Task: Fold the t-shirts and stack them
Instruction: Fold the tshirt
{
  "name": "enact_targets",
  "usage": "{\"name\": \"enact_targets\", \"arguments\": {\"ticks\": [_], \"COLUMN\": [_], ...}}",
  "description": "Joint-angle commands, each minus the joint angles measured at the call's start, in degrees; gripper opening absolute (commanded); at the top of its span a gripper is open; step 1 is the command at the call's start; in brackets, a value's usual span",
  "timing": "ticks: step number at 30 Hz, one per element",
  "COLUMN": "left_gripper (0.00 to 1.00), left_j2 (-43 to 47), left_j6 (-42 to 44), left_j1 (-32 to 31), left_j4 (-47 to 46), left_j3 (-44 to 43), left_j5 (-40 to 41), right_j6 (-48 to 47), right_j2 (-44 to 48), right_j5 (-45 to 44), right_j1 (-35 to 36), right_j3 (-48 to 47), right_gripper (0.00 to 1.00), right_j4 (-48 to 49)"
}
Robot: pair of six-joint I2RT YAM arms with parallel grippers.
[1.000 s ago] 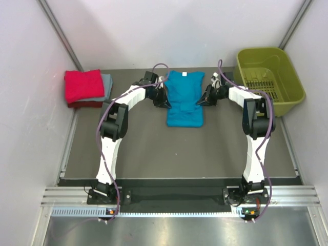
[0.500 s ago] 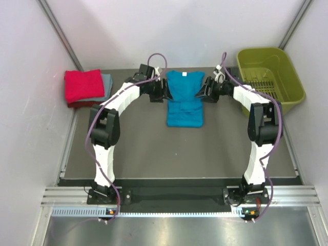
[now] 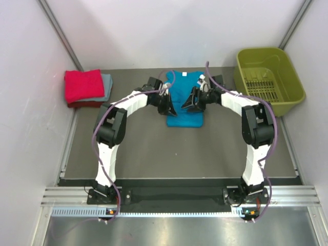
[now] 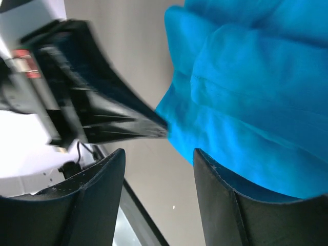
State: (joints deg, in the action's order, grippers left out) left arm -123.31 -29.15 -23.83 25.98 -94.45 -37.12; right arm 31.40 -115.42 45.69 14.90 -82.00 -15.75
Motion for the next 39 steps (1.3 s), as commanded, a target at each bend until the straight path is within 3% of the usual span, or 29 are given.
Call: {"name": "enact_targets", "arguments": {"ticks": [1, 13, 25, 28, 32, 33, 35, 39], "left_gripper": [0.0, 0.0, 0.0, 0.0, 0.0, 0.15, 0.34, 0.55], "left_j2": [-1.4, -4.2, -2.6, -2.0, -0.4, 0.1, 2.1, 5.5], "left_j6": [-1.7, -1.8, -1.4, -1.1, -0.4, 0.0, 2.0, 3.2], "left_j1": [-0.6, -1.8, -2.1, -2.2, -2.2, -2.1, -1.9, 0.2], "left_j4": [-3.8, -3.7, -3.2, -2.9, -2.5, -1.8, -0.2, 2.2], "left_j3": [0.5, 0.8, 3.9, 4.1, 3.5, 2.1, -0.7, -1.6], "left_j5": [-2.4, -0.1, 1.1, 1.7, 2.0, 1.3, 2.0, 3.1], "right_j6": [1.0, 0.9, 0.8, 0.2, 0.1, -0.1, 0.2, 1.1], "right_j2": [-2.3, -7.7, -14.3, -13.3, -9.3, -7.1, -4.4, 1.2], "right_j5": [1.9, 0.3, -3.6, -5.3, -5.0, -4.7, -4.0, 0.6], "right_j1": [1.4, 1.1, -1.4, -2.1, -3.1, -3.3, -4.1, -6.0], "right_j3": [-1.8, -3.9, -25.4, -30.9, -31.2, -30.2, -24.4, -10.7], "right_gripper": [0.56, 0.54, 0.54, 0.54, 0.54, 0.54, 0.54, 0.54], "right_j4": [2.5, 3.0, 4.4, 4.5, 4.1, 3.2, 1.8, -0.9]}}
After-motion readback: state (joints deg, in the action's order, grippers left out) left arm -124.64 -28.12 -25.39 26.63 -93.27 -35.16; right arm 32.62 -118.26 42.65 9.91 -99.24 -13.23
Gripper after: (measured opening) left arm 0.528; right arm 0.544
